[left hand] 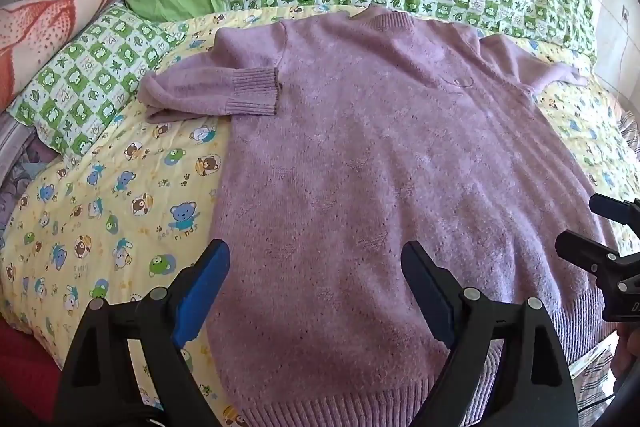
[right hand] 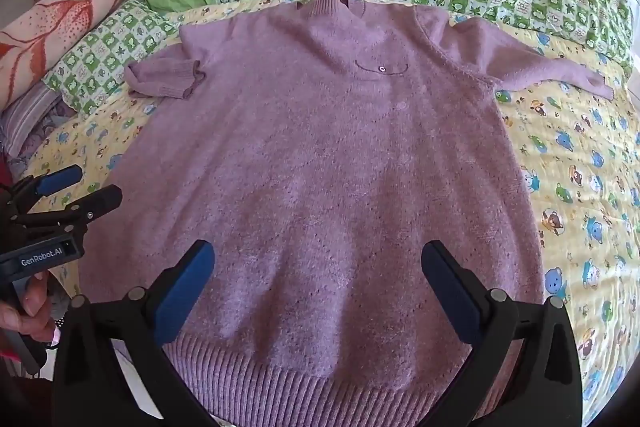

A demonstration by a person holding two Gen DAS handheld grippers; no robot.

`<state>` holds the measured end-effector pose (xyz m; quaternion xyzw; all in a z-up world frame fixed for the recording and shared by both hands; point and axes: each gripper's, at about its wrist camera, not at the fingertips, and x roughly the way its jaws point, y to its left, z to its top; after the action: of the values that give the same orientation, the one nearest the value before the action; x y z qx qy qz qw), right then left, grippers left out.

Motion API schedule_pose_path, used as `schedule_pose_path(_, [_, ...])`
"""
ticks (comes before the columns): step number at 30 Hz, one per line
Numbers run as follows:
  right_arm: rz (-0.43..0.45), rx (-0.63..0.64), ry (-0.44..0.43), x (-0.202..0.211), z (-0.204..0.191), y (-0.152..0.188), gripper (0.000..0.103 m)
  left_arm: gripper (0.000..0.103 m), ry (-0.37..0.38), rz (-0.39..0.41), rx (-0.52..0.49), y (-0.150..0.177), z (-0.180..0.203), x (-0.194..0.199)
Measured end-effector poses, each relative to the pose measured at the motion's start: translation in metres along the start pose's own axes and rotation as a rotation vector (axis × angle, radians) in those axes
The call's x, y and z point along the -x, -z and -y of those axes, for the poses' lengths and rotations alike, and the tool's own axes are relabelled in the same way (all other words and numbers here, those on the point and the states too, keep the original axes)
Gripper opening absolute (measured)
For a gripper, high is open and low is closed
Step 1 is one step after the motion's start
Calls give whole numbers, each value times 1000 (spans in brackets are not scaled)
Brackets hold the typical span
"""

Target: Fold small clothes

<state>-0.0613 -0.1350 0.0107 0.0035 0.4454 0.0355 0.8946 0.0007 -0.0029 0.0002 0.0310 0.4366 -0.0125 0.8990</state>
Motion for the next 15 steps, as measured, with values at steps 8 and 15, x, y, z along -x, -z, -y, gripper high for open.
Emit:
schedule_pose_path(8, [-3, 4, 3, 0, -1, 0, 103, 88, -6, -4, 0, -1, -4, -3])
schedule_pose_path(15, [-16, 13, 13, 0, -1, 1, 103, 88, -9, -7, -4, -1, -6, -3])
